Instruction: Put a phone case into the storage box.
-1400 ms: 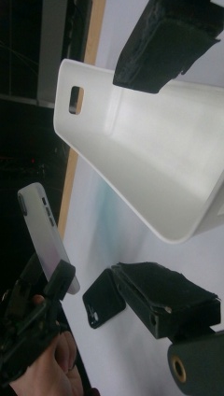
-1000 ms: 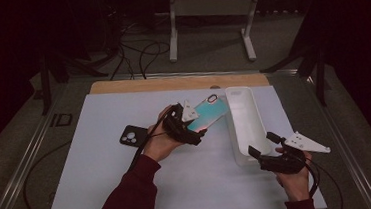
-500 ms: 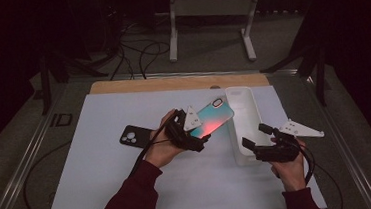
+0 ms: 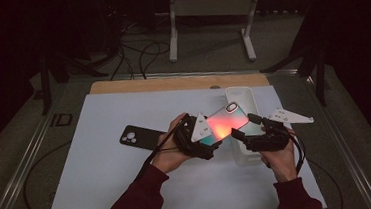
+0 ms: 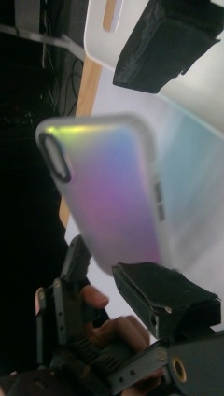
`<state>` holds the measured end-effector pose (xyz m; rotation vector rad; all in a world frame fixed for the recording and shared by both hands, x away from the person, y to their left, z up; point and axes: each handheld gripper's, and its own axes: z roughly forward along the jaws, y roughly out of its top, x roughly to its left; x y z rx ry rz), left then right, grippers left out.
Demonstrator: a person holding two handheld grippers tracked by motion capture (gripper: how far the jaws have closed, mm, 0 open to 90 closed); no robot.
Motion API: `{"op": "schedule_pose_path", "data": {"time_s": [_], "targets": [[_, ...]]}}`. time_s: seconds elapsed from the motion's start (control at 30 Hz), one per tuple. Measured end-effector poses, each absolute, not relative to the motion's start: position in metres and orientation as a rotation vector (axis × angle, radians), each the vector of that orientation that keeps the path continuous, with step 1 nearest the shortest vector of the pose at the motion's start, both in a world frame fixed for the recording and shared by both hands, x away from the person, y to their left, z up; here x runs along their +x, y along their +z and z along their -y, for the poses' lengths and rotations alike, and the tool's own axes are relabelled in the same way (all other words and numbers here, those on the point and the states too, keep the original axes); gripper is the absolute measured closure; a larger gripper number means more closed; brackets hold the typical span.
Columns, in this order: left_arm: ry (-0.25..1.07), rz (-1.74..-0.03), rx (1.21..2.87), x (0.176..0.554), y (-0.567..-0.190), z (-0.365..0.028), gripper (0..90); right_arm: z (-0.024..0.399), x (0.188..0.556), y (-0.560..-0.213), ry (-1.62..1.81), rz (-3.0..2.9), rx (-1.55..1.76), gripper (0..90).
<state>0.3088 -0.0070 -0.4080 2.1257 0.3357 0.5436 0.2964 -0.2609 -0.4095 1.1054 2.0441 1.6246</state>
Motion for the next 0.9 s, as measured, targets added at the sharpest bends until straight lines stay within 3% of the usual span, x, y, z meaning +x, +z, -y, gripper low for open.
{"op": "schedule_pose_path", "data": {"time_s": [0.1, 0.37, 0.47, 0.63, 0.67, 0.73, 0.9], "targets": [[0.547, -0.324, 2.109, 0.306, -0.406, 0.009, 16.9, 0.259, 0.297, -0.409, 1.633, -2.047, 1.111, 9.8], [0.556, -0.299, 2.077, 0.302, -0.402, 0.017, 16.9, 0.256, 0.298, -0.406, 1.728, -2.011, 1.199, 38.4], [0.554, -0.299, 2.081, 0.303, -0.404, 0.019, 16.8, 0.254, 0.299, -0.405, 1.73, -2.028, 1.215, 44.5], [0.543, -0.3, 2.112, 0.305, -0.411, 0.024, 16.9, 0.249, 0.3, -0.405, 1.744, -2.084, 1.224, 64.9], [0.543, -0.3, 2.112, 0.305, -0.411, 0.024, 16.9, 0.249, 0.3, -0.405, 1.744, -2.084, 1.224, 64.9], [0.553, -0.307, 2.13, 0.306, -0.414, 0.027, 16.9, 0.245, 0.3, -0.405, 1.753, -2.108, 1.206, 78.7], [0.604, -0.33, 2.121, 0.304, -0.415, 0.029, 18.5, 0.241, 0.297, -0.406, 1.758, -2.094, 1.221, 86.8]]}}
